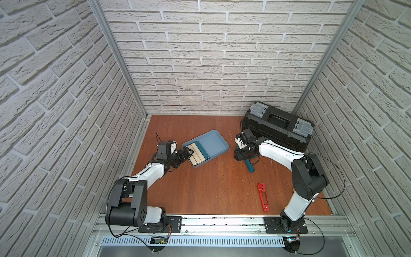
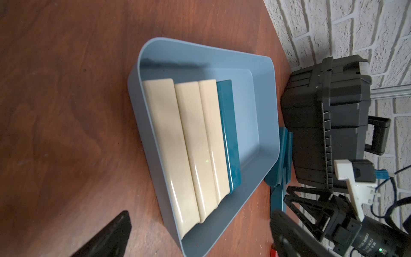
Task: Put the pruning pliers into the storage box
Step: Pick up the pruning pliers from the center of the board.
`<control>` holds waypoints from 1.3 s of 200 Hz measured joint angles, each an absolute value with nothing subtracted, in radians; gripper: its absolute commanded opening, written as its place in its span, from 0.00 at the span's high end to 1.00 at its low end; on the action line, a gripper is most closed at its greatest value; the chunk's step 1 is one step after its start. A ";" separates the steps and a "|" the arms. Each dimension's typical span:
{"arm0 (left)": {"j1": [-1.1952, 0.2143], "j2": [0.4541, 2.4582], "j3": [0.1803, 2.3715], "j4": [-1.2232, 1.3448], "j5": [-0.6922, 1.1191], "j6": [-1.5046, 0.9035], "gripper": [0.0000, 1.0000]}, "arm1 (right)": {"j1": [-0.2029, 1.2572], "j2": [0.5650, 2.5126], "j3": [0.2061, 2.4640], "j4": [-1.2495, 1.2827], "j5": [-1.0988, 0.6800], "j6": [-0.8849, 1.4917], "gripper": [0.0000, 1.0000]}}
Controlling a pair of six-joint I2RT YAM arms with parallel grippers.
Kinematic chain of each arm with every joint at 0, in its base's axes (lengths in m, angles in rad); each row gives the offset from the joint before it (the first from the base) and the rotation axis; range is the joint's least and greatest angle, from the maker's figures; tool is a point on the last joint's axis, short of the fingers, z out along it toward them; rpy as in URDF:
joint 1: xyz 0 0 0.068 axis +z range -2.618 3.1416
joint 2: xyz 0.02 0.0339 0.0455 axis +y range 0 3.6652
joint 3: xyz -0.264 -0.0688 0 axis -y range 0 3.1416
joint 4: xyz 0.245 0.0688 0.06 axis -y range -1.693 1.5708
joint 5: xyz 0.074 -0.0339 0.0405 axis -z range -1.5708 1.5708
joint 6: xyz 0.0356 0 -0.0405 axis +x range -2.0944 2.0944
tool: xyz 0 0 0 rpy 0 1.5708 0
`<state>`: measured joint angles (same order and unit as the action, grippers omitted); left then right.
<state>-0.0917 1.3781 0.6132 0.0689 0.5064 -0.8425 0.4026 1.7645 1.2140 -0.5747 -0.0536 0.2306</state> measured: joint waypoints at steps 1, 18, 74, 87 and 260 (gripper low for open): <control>-0.092 1.378 0.613 0.069 0.506 -0.842 0.02 | 0.403 1.765 1.214 -0.574 -0.054 0.231 0.47; -0.091 1.377 0.611 0.076 0.506 -0.842 0.02 | 0.403 1.766 1.214 -0.571 -0.054 0.231 0.47; -0.084 1.377 0.606 0.083 0.510 -0.847 0.02 | 0.403 1.807 1.231 -0.569 -0.044 0.234 0.47; -0.084 1.377 0.606 0.083 0.511 -0.848 0.02 | 0.403 1.826 1.248 -0.568 -0.040 0.234 0.48; -0.079 1.432 0.603 0.143 0.526 -0.876 0.02 | 0.366 1.927 1.354 -0.588 0.018 0.228 0.49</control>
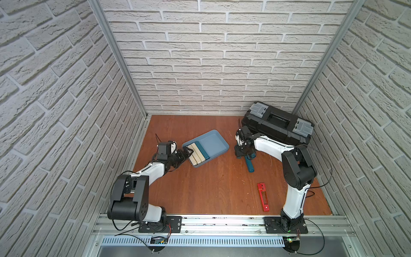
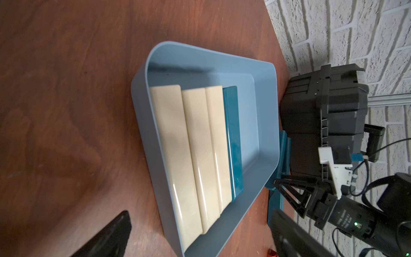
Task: Put the pruning pliers into the storage box
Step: Pick up the pruning pliers from the center of the board.
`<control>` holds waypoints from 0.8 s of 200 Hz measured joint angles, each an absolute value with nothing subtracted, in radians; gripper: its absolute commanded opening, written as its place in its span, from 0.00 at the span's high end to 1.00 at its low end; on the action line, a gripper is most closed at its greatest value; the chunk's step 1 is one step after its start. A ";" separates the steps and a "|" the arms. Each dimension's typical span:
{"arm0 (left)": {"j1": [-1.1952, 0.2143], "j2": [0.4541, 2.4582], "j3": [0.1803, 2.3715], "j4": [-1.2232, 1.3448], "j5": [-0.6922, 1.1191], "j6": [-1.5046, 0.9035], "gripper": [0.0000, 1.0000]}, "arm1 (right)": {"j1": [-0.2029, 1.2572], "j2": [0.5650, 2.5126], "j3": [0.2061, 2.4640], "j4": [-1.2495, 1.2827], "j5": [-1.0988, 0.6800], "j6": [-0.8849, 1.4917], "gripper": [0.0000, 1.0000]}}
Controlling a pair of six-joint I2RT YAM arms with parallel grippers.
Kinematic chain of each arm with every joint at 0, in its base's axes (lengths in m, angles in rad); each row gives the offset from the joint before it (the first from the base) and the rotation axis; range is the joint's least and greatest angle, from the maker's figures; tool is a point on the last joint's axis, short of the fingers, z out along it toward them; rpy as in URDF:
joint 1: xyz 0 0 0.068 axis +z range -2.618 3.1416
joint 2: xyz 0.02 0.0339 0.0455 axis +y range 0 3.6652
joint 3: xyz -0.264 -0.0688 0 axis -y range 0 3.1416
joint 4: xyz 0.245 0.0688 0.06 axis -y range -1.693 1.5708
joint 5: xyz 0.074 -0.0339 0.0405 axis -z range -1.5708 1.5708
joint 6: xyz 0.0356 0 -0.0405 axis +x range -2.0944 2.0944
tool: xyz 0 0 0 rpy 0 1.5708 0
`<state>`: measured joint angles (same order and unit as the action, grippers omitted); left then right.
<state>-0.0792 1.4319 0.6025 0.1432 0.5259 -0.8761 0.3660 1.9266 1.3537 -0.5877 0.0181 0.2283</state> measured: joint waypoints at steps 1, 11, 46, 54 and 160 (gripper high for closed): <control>-0.079 1.432 0.603 0.143 0.525 -0.876 0.02 | 0.366 1.927 1.354 -0.588 0.019 0.228 0.49; -0.079 1.432 0.603 0.144 0.525 -0.876 0.02 | 0.364 1.929 1.363 -0.589 0.019 0.228 0.51; -0.079 1.432 0.603 0.150 0.525 -0.877 0.02 | 0.363 1.971 1.396 -0.589 0.012 0.226 0.55; -0.079 1.432 0.603 0.150 0.525 -0.878 0.02 | 0.363 1.985 1.398 -0.588 0.009 0.225 0.56; -0.079 1.381 0.588 0.149 0.521 -0.892 0.02 | 0.361 2.003 1.397 -0.614 -0.008 0.221 0.78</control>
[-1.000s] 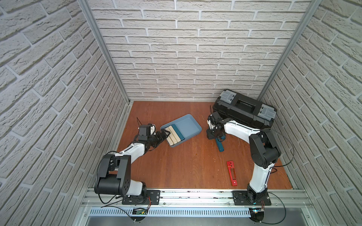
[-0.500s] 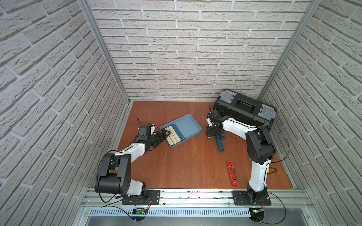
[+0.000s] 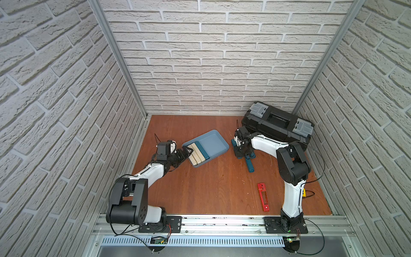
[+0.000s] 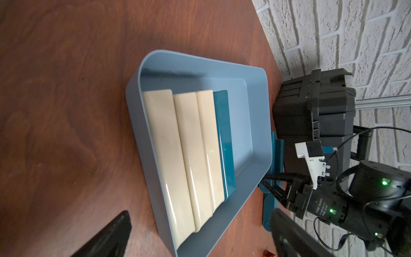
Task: Put the pruning pliers into the storage box
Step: Pick up the pruning pliers from the center of the board.
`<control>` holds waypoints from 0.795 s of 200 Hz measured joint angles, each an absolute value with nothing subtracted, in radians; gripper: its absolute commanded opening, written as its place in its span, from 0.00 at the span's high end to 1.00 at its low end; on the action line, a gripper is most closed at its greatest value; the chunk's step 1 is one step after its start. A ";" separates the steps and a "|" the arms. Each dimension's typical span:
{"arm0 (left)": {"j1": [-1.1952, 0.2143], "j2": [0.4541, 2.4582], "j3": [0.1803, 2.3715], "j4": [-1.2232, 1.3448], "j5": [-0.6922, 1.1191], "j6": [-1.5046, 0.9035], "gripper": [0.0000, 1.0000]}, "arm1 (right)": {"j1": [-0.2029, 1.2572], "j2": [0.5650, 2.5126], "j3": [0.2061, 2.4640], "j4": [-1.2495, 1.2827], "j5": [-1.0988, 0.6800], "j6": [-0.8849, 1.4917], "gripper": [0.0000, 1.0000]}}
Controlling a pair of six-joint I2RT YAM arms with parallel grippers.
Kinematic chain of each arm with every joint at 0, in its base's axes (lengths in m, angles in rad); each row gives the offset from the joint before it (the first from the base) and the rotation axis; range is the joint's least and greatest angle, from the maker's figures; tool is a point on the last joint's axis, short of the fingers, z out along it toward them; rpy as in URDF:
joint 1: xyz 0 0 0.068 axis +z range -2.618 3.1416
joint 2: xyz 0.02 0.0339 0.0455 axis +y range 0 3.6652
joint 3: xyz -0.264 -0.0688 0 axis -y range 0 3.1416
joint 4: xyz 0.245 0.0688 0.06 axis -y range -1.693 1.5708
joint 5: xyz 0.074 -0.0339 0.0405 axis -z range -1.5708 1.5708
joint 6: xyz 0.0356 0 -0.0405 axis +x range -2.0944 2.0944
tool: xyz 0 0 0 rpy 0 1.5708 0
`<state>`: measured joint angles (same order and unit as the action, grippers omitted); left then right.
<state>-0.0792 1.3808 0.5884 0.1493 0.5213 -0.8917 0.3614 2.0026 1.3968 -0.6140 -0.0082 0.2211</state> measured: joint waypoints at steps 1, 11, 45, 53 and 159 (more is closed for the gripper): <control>-0.079 1.379 0.587 0.149 0.521 -0.892 0.02 | 0.361 2.002 1.397 -0.615 -0.008 0.221 0.78; -0.079 1.367 0.582 0.149 0.519 -0.892 0.02 | 0.361 1.988 1.397 -0.626 -0.009 0.221 0.78; -0.079 1.326 0.555 0.147 0.505 -0.895 0.02 | 0.361 1.920 1.405 -0.652 -0.009 0.205 0.78; -0.079 1.319 0.550 0.146 0.501 -0.895 0.02 | 0.361 1.907 1.413 -0.658 -0.009 0.202 0.78; -0.080 1.309 0.546 0.149 0.468 -0.925 0.02 | 0.408 1.899 1.589 -0.699 -0.086 0.150 0.78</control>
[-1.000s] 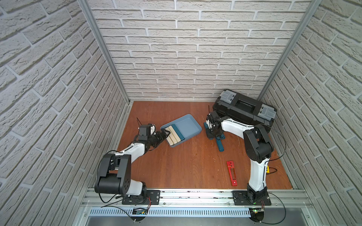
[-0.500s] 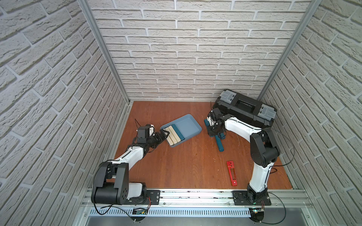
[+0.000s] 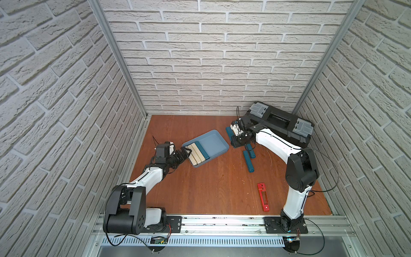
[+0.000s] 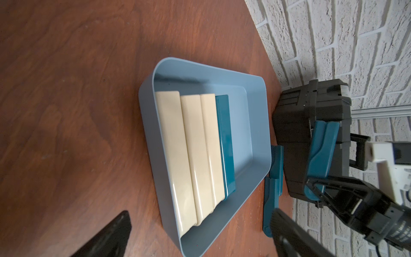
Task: Put the pruning pliers into the storage box
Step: Pick up the pruning pliers from the center of the board, then place the pruning pliers in the storage box.
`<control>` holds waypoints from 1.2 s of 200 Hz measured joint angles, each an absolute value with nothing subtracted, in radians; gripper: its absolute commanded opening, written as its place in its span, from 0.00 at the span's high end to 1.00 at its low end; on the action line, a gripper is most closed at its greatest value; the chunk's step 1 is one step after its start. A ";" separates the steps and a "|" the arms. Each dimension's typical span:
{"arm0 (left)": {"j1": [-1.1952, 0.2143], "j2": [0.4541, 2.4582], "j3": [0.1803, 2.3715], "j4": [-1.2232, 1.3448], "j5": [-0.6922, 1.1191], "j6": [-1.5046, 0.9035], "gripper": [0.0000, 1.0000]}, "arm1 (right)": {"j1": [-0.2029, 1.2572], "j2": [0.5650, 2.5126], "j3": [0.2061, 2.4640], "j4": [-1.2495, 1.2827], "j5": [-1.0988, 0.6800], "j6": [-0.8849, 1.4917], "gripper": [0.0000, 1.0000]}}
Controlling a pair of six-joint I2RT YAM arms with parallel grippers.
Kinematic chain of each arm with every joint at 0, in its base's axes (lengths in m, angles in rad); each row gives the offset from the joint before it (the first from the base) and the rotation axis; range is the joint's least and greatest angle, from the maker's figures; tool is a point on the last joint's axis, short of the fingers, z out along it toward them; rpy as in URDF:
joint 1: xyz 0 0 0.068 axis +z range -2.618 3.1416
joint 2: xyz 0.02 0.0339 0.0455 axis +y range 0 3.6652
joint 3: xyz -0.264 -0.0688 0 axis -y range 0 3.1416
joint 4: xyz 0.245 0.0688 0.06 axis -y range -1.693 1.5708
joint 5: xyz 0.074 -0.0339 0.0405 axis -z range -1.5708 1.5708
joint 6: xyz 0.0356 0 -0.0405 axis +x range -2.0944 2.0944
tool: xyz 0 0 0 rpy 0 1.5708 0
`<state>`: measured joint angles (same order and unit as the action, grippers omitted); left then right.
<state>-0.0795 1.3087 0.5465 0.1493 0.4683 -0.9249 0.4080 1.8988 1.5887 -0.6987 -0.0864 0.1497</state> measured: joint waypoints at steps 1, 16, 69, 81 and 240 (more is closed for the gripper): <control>-0.080 1.309 0.546 0.150 0.468 -0.926 0.02 | 0.409 1.899 1.590 -0.699 -0.087 0.149 0.78; -0.080 1.309 0.546 0.150 0.460 -0.931 0.02 | 0.421 1.917 1.622 -0.699 -0.101 0.144 0.78; -0.090 1.311 0.546 0.152 0.434 -0.942 0.02 | 0.463 2.023 1.708 -0.701 -0.141 0.139 0.77; -0.092 1.314 0.546 0.157 0.430 -0.944 0.02 | 0.473 2.047 1.723 -0.703 -0.150 0.138 0.78; -0.102 1.356 0.568 0.185 0.427 -0.959 0.02 | 0.548 2.240 1.924 -0.743 -0.220 0.118 0.78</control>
<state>-0.1024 1.3563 0.5678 0.1852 0.4267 -0.9592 0.5476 2.2398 1.9244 -0.7425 -0.2203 0.1184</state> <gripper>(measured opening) 0.982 0.303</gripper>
